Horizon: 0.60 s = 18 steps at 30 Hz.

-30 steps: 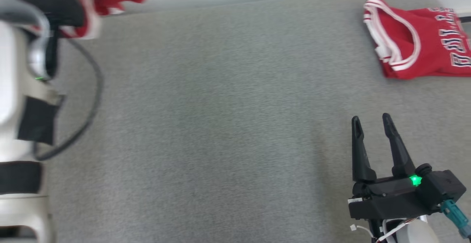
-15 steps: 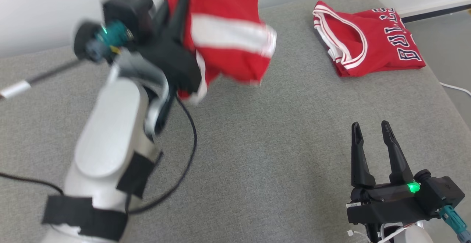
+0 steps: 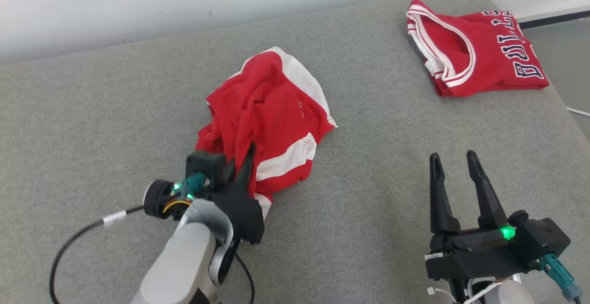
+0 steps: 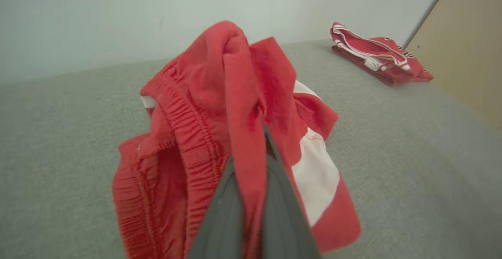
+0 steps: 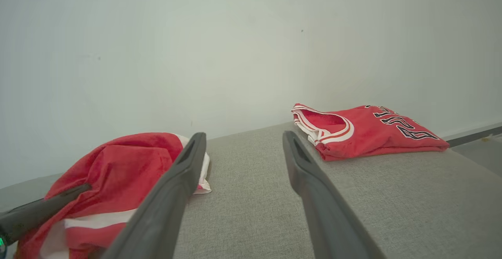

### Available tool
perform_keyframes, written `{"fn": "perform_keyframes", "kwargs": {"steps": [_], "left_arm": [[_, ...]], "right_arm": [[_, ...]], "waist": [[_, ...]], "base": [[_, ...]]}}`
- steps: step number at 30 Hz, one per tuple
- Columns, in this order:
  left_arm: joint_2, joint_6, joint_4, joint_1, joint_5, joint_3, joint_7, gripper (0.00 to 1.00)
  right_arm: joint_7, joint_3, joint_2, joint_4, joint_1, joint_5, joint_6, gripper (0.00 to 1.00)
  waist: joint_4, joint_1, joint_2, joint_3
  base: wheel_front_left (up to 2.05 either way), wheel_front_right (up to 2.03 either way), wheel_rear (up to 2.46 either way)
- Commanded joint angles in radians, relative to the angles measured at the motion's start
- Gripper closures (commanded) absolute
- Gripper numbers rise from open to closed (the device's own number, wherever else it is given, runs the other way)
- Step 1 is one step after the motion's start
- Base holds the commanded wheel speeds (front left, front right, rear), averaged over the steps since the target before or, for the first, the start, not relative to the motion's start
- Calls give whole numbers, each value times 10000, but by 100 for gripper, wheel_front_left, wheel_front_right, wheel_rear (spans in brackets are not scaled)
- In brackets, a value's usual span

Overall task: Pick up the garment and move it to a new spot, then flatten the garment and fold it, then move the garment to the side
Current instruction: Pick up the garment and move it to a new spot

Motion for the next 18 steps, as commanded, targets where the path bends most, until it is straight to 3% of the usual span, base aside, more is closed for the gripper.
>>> {"fn": "perform_keyframes", "kwargs": {"steps": [1,2,10,18], "left_arm": [[-20,-2,124,106,-56,-106,-223,55],[-33,-37,198,107,-55,-209,-362,0],[-25,74,56,-238,164,-756,-1338,0],[532,341,-725,202,144,-439,-1552,0]], "right_arm": [[-45,44,51,34,-74,-68,-27,0],[-45,36,46,58,-88,-73,-27,0],[-44,-198,4,102,204,-83,-27,0],[-44,-350,-17,23,457,-109,-27,0]], "waist": [[58,-1,0,18],[91,-1,0,4],[671,-1,0,-564],[1296,-1,0,-1046]], "base": [[0,0,0],[0,0,0],[0,0,0],[0,0,0]]}}
